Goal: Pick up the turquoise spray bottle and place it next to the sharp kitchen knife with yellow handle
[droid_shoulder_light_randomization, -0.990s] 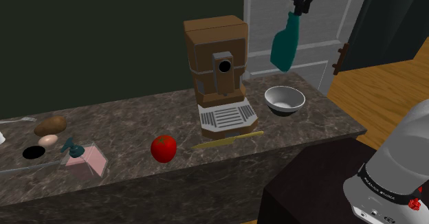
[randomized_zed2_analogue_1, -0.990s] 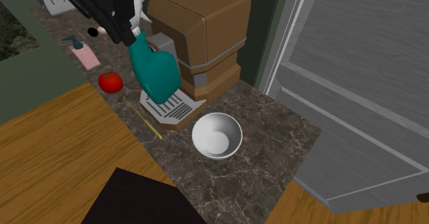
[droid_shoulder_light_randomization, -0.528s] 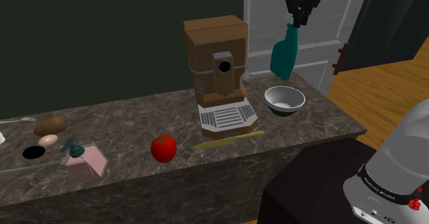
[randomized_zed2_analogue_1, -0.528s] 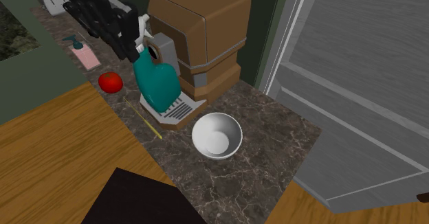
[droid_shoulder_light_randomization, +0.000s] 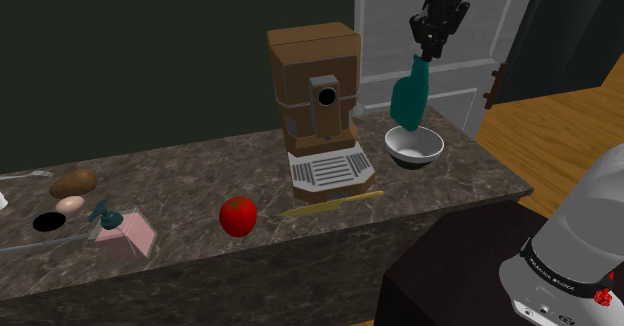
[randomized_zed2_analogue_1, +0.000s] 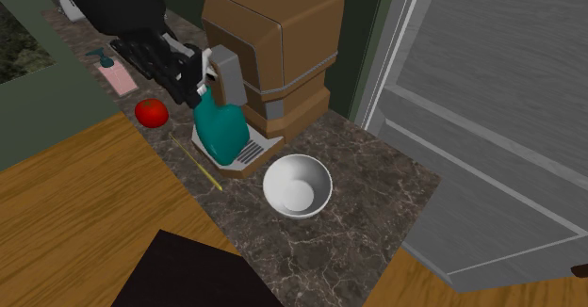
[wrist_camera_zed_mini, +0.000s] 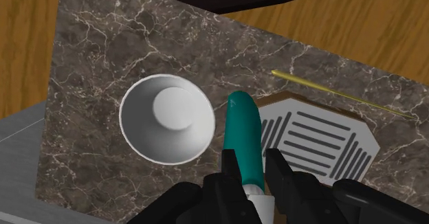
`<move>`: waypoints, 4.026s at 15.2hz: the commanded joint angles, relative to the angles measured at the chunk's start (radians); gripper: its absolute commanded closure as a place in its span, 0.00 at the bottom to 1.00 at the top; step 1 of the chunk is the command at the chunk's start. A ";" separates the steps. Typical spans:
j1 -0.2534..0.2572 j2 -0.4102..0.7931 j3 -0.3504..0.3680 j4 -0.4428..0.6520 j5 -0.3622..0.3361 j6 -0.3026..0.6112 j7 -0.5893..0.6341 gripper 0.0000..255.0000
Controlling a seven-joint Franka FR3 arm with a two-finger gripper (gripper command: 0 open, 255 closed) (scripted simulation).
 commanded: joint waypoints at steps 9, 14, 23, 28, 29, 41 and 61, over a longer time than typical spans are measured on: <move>0.005 -0.038 0.000 -0.163 0.004 0.125 0.006 1.00; 0.007 -0.049 0.002 -0.238 0.005 0.189 0.011 1.00; 0.010 -0.056 0.007 -0.363 0.008 0.308 0.020 1.00; 0.011 -0.051 0.010 -0.427 0.009 0.376 0.026 1.00; 0.011 -0.049 0.011 -0.440 0.009 0.390 0.028 1.00; 0.011 -0.006 0.023 -0.574 0.008 0.567 0.045 1.00; 0.018 -0.050 0.022 -0.485 0.015 0.433 0.042 0.00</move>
